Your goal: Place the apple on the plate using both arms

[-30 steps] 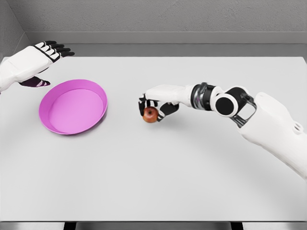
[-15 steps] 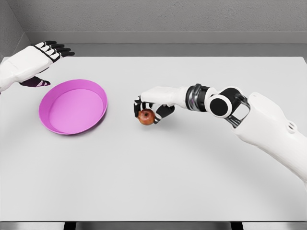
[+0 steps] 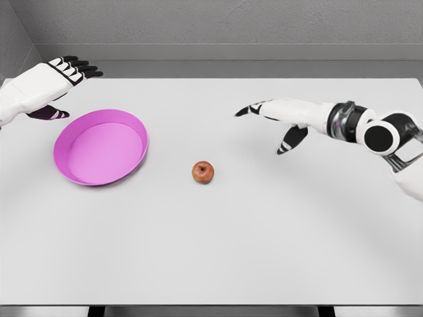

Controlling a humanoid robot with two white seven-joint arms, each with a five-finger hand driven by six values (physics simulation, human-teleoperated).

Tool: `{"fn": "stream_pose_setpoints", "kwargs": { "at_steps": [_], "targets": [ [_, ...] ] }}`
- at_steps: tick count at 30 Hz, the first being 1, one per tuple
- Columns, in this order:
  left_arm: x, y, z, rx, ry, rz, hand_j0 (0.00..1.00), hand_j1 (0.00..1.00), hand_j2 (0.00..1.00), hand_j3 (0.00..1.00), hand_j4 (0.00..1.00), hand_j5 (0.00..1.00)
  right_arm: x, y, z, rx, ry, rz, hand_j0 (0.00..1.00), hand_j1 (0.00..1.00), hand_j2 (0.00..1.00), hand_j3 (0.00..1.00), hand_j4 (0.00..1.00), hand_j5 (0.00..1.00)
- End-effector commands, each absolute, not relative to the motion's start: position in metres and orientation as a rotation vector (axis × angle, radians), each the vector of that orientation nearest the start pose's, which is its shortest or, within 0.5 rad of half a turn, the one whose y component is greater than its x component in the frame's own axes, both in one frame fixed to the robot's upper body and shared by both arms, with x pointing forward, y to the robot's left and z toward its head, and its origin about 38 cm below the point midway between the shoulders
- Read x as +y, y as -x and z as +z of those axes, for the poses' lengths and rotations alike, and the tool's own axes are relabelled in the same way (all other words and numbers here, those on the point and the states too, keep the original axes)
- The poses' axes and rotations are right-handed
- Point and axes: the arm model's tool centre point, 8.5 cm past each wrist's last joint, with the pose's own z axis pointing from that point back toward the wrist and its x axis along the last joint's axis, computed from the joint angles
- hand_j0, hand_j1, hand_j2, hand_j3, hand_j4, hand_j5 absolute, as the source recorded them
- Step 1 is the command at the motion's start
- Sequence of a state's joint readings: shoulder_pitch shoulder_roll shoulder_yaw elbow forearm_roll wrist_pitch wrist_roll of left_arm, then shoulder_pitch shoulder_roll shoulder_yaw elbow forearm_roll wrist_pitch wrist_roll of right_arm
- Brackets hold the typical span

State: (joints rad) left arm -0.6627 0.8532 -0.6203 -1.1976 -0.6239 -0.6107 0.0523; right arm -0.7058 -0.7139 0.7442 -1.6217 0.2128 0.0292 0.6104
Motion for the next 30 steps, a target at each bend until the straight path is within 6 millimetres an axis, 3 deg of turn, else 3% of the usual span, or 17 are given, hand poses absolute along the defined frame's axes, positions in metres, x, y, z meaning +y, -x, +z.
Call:
{"fn": "stream_pose_setpoints", "kwargs": {
  "at_steps": [1,3,5,7,10,13,15,18,21,23,30],
  "targets": [
    [0.373,-0.462,0.223,-1.617,-0.851,-1.826,1.0,1.0,1.0,1.0,1.0,1.0,-0.287,-0.448,0.266,-1.313,0.436,1.704,1.0,1.0,1.0,1.0,1.0,1.0],
    [0.356,-0.463,0.219,-1.647,-0.825,-1.842,1.0,1.0,1.0,1.0,1.0,1.0,-0.335,-0.435,0.274,-1.317,0.499,1.67,1.0,1.0,1.0,1.0,1.0,1.0],
    [0.344,-0.462,0.217,-1.65,-0.806,-1.883,1.0,1.0,1.0,1.0,1.0,1.0,-0.357,-0.425,0.273,-1.34,0.512,1.671,1.0,1.0,1.0,1.0,1.0,1.0],
    [0.316,-0.455,0.221,-1.704,-0.757,-1.944,1.0,1.0,1.0,1.0,1.0,1.0,-0.373,-0.417,0.273,-1.345,0.523,1.684,1.0,1.0,1.0,1.0,1.0,1.0],
    [0.27,-0.446,0.232,-1.782,-0.685,-2.074,1.0,1.0,1.0,1.0,1.0,1.0,-0.371,-0.413,0.259,-1.326,0.49,1.698,1.0,1.0,1.0,1.0,1.0,1.0],
    [0.242,-0.442,0.237,-1.823,-0.639,-2.154,1.0,1.0,1.0,1.0,1.0,1.0,-0.362,-0.411,0.248,-1.315,0.452,1.722,1.0,1.0,1.0,1.0,1.0,1.0],
    [0.232,-0.445,0.234,-1.736,-0.613,-2.247,1.0,1.0,1.0,1.0,1.0,1.0,-0.357,-0.411,0.242,-1.303,0.434,1.721,1.0,1.0,1.0,1.0,1.0,1.0],
    [0.207,-0.442,0.232,-1.737,-0.565,-2.324,1.0,1.0,1.0,1.0,1.0,1.0,-0.339,-0.404,0.25,-1.344,0.425,1.772,1.0,1.0,1.0,1.0,1.0,1.0],
    [0.189,-0.44,0.229,-1.729,-0.518,-2.375,1.0,1.0,1.0,1.0,1.0,1.0,-0.347,-0.404,0.251,-1.33,0.439,1.764,1.0,1.0,1.0,1.0,1.0,1.0],
    [0.162,-0.437,0.225,-1.748,-0.464,-2.44,1.0,1.0,1.0,1.0,1.0,1.0,-0.359,-0.409,0.245,-1.298,0.444,1.731,1.0,1.0,1.0,1.0,1.0,1.0],
    [0.145,-0.436,0.215,-1.644,-0.437,-2.555,1.0,1.0,1.0,1.0,1.0,1.0,-0.359,-0.408,0.243,-1.294,0.44,1.734,1.0,1.0,1.0,1.0,1.0,1.0]
  ]
}}
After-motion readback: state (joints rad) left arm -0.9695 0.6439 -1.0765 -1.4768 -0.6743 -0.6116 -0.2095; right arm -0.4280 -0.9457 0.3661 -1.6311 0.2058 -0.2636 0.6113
